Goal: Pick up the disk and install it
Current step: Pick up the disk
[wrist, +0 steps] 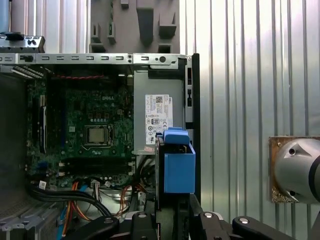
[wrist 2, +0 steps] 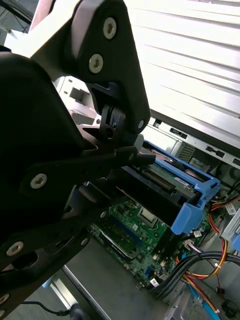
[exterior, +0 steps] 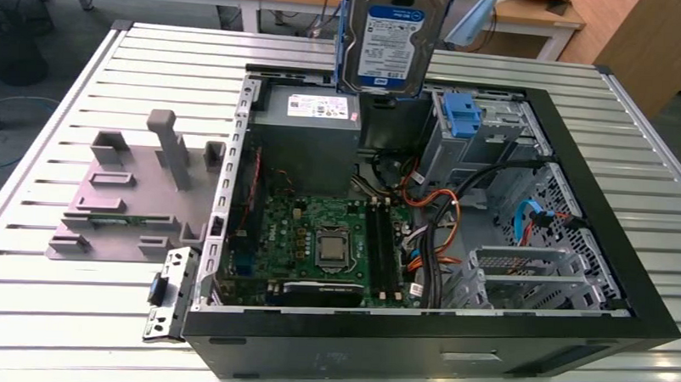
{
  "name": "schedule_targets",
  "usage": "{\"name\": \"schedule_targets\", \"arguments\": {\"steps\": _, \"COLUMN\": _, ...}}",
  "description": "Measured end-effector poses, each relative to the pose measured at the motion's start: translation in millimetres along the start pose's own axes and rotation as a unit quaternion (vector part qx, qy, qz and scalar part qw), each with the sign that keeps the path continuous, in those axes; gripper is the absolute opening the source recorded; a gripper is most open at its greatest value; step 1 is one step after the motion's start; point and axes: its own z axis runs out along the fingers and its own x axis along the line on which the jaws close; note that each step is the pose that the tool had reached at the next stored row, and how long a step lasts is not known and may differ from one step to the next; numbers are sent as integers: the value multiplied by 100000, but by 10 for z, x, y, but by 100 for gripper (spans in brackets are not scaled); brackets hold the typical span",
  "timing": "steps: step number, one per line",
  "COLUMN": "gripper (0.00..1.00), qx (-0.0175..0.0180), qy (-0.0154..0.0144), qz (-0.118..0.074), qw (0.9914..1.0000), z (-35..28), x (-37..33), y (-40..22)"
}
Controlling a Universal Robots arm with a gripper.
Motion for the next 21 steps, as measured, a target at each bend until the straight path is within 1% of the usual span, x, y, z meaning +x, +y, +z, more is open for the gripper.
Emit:
{"name": "schedule_targets", "arguments": {"steps": 2, "gripper": 35, "qx": 0, "qy": 3, "qz": -4, "qw": 100000, "z": -1, "x": -1, "y": -10}}
{"name": "schedule_targets", "arguments": {"steps": 8, "gripper": 35, "qx": 1, "qy": -2, "qz": -2, "qw": 100000, "z": 0, "x": 0, "y": -13}}
{"name": "schedule_targets", "arguments": {"steps": 15, "gripper": 35, "qx": -2, "qy": 5, "qz": 2, "qw": 100000, "z": -1, "x": 20, "y": -14}}
{"name": "schedule_targets", "arguments": {"steps": 17, "gripper": 35, "qx": 1, "qy": 41, "qz": -2, "qw": 100000, "z": -3, "x": 40, "y": -15}}
{"name": "schedule_targets", "arguments": {"steps": 21, "gripper": 35, "qx": 0, "qy": 40, "qz": -2, "qw": 100000, "z": -3, "x": 40, "y": -15}}
